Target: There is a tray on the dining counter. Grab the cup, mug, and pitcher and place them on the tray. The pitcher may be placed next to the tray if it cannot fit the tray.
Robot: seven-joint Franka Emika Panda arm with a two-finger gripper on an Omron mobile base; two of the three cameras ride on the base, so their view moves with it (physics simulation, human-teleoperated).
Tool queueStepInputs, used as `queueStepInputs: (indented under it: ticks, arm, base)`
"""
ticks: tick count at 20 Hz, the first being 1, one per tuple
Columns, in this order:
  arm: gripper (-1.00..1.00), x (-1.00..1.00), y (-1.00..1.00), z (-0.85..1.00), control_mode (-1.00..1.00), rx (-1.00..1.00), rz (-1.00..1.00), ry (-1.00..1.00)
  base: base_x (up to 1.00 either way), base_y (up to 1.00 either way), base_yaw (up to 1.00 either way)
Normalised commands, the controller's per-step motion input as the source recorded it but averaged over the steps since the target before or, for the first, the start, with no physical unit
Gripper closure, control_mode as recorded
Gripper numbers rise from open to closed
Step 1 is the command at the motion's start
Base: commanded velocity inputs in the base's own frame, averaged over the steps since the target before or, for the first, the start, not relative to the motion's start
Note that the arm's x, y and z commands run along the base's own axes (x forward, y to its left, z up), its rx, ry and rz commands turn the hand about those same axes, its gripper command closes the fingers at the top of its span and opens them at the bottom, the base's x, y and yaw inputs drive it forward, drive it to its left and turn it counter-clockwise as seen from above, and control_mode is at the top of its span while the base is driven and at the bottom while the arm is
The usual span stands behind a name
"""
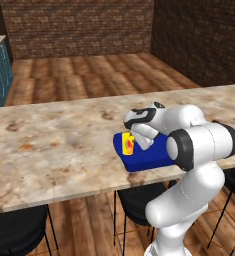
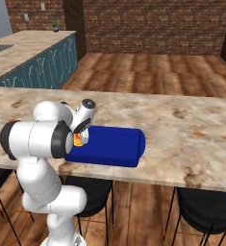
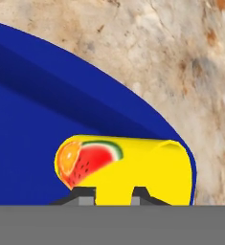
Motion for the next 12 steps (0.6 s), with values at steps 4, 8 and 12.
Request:
queueStepInputs:
  ticks: [4,8,12]
  arm:
    - [-1.00,0.00,0.00,0.00,-1.00,0.00,0.00,0.00]
    - [-1.00,0.00,0.00,0.00,-1.00,0.00,0.00,0.00]
    - [-1.00,0.00,0.00,0.00,-1.00,0.00,0.00,0.00]
  base:
    - [0.00,0.00,0.00]
    - [0.00,0.00,0.00]
    - [0.00,0.00,0.00]
